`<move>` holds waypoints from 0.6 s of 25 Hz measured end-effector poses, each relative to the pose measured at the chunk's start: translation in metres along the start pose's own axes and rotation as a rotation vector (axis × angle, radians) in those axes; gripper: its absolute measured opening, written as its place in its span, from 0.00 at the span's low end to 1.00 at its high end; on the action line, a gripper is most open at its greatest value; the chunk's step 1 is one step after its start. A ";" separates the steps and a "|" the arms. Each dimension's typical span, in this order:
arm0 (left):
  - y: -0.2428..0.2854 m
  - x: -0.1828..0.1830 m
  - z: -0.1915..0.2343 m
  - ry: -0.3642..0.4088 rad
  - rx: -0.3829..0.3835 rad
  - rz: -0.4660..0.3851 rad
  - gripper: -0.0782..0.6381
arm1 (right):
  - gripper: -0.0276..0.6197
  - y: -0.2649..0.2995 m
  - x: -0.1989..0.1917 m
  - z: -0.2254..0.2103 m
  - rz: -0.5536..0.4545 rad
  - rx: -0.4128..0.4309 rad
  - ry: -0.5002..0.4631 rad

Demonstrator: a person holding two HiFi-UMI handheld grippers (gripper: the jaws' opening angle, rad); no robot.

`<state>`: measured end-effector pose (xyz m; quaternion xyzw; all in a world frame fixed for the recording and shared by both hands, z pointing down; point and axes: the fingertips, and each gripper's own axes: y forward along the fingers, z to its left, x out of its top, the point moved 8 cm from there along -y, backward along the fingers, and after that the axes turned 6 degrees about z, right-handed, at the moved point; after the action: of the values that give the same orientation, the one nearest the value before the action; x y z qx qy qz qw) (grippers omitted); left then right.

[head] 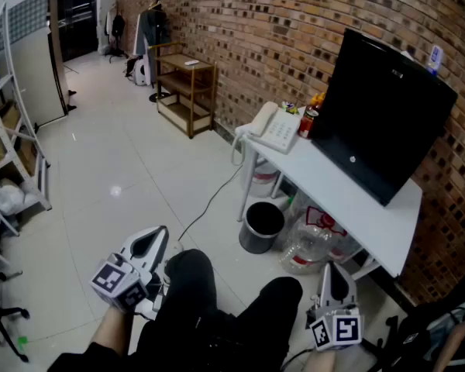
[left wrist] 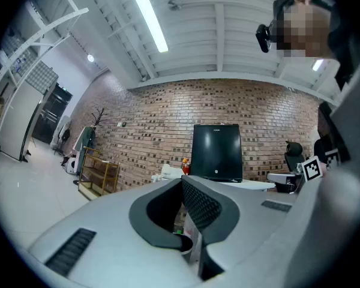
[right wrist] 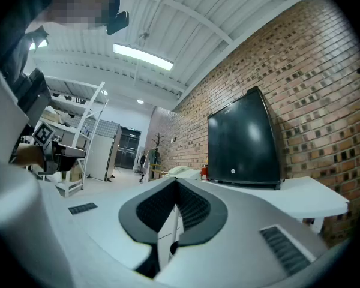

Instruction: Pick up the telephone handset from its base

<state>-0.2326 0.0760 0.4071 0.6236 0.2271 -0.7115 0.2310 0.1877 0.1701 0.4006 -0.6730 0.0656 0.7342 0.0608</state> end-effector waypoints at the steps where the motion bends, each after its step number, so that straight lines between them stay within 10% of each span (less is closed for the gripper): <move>1: 0.001 0.005 0.001 0.000 -0.008 -0.007 0.11 | 0.05 0.003 0.004 0.002 -0.009 0.008 0.005; 15: 0.070 0.022 0.013 -0.005 -0.076 -0.013 0.11 | 0.05 0.064 0.020 0.003 0.005 0.066 0.043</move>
<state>-0.2028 0.0113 0.3841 0.6112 0.2573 -0.7054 0.2505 0.1720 0.1074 0.3815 -0.6859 0.0927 0.7173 0.0800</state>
